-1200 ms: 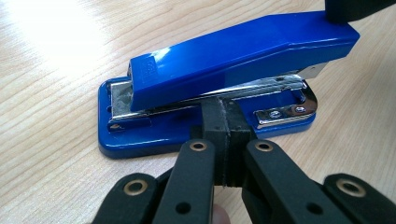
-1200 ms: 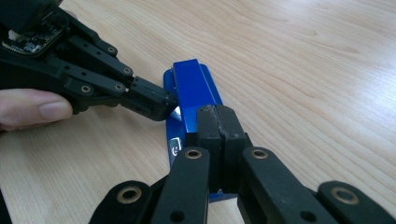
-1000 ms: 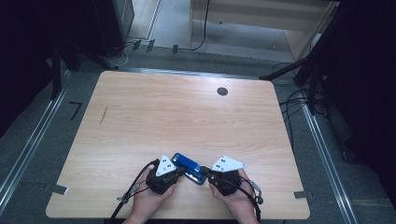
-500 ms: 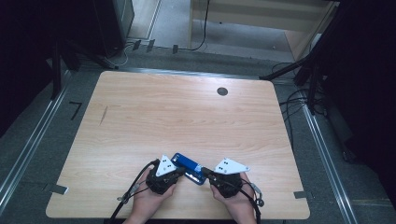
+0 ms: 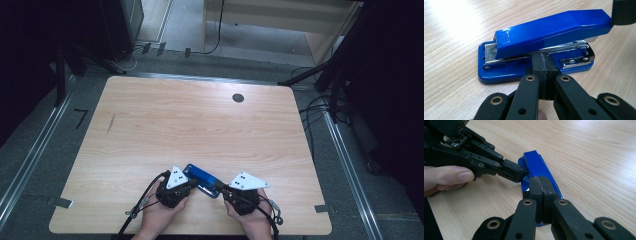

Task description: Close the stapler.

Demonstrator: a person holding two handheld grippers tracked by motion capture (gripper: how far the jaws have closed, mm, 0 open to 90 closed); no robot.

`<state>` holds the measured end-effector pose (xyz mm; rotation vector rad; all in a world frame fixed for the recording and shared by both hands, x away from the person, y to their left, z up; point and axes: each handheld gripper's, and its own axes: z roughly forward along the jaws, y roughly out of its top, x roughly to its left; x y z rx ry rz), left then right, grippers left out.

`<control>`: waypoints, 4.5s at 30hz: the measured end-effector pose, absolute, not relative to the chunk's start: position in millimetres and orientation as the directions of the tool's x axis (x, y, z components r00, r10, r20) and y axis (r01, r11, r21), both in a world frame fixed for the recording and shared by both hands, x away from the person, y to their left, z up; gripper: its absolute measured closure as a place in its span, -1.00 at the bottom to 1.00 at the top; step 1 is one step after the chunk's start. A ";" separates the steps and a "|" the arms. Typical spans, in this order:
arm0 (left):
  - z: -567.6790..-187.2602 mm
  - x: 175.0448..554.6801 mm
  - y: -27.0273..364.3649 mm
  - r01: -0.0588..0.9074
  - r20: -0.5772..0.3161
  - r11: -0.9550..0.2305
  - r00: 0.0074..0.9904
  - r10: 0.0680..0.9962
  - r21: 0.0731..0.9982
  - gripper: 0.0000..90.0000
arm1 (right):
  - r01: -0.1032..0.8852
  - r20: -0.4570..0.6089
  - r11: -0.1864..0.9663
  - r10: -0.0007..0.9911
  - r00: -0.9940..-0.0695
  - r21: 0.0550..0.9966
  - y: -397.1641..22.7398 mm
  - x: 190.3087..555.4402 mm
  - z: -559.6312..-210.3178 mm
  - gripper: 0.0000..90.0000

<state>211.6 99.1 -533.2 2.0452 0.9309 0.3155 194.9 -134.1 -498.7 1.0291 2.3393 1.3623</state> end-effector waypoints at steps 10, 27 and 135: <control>-527.9 209.0 112.3 0.509 -0.125 -0.330 0.670 0.732 0.795 1.00 | 0.468 0.159 0.295 0.683 -0.713 0.833 -135.8 180.7 -501.0 1.00; -523.9 195.9 185.3 0.524 -0.170 -0.180 0.550 0.818 0.832 0.45 | 0.504 0.143 0.315 0.720 -0.679 0.804 -127.4 179.9 -521.3 1.00; -523.0 179.5 321.8 0.506 -0.116 -0.011 0.219 0.969 0.862 -0.69 | 0.493 0.113 0.218 0.823 -0.557 0.842 -187.4 228.0 -509.4 -0.71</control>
